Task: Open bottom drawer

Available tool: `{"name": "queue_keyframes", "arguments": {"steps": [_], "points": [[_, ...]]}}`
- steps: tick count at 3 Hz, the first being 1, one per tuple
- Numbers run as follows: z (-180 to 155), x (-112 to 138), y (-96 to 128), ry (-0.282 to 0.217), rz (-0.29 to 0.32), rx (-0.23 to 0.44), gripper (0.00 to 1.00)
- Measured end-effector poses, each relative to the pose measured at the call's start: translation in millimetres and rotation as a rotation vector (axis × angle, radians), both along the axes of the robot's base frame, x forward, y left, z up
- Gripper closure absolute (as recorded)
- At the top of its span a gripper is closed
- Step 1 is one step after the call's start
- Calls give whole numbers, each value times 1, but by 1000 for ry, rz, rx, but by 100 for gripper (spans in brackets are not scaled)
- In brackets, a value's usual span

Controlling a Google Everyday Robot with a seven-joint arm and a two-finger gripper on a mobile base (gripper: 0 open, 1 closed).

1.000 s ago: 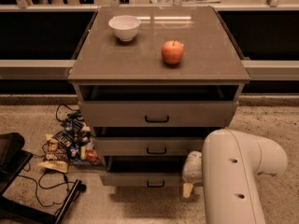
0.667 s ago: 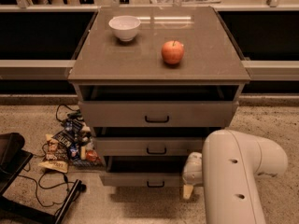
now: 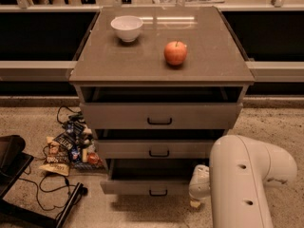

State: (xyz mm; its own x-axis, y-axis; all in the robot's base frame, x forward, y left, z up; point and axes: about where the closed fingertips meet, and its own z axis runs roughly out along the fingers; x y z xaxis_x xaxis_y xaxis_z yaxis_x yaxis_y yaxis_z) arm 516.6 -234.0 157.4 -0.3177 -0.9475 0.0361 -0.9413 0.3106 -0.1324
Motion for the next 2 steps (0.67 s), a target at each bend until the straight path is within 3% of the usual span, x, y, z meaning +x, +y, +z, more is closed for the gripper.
{"name": "queue_keyframes", "arguments": {"steps": [1,2], "points": [[4,0,0,0,0,0,71],[5,0,0,0,0,0,71]]}}
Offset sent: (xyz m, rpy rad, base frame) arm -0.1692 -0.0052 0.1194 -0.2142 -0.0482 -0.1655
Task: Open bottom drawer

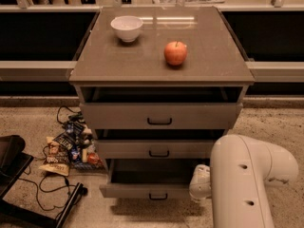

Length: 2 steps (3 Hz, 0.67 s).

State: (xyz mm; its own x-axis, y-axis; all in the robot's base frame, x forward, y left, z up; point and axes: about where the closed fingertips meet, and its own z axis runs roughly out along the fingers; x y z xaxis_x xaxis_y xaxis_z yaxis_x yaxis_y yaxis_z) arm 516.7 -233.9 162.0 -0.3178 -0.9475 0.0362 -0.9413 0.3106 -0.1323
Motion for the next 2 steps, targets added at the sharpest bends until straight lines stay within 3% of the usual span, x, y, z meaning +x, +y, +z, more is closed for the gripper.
{"name": "queue_keyframes", "arguments": {"steps": [1,2], "points": [[-1,-2,0,3,0,0,48],[-3,-4,0,6,0,0,17]]}}
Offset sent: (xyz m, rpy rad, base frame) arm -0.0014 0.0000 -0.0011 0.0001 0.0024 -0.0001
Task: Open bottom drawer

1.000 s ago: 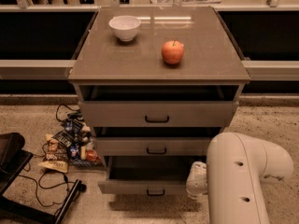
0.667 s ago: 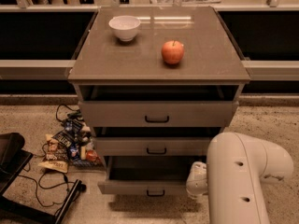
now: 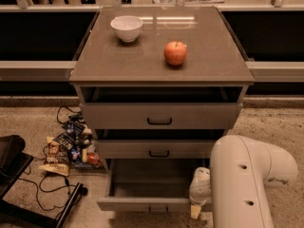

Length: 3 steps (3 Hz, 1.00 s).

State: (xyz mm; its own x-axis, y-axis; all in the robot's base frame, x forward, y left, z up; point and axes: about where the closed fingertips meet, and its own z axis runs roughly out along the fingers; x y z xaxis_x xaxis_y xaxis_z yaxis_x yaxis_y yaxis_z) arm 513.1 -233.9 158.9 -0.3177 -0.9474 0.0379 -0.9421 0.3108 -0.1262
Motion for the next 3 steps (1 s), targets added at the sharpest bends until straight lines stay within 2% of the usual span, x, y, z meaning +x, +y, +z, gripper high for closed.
{"name": "queue_keyframes", "arguments": {"steps": [1,2,3], "points": [[-1,-1,0,2,0,0,0],[-1,-1,0,2,0,0,0],[-8,-14,-2,34,-5,18,0]]}}
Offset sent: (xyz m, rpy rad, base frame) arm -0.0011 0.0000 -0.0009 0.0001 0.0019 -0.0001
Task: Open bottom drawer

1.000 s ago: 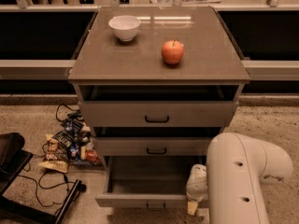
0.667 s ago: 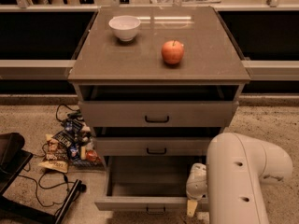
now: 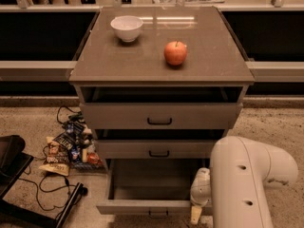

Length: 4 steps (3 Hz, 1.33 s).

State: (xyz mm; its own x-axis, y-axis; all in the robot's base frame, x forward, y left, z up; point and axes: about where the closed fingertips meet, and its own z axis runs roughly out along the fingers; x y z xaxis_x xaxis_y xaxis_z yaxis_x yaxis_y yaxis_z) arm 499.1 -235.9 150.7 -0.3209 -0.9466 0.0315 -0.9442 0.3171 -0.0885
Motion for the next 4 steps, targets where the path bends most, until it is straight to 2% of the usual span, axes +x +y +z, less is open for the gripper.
{"name": "queue_keyframes", "arguments": {"steps": [1,2,3,4], "points": [[-15,-47,-4,84,-38,30,19],[-9,-81,5,131,-46,48,42],[-8,-83,5,130,-45,46,73],[0,-89,6,125,-42,32,96]]}}
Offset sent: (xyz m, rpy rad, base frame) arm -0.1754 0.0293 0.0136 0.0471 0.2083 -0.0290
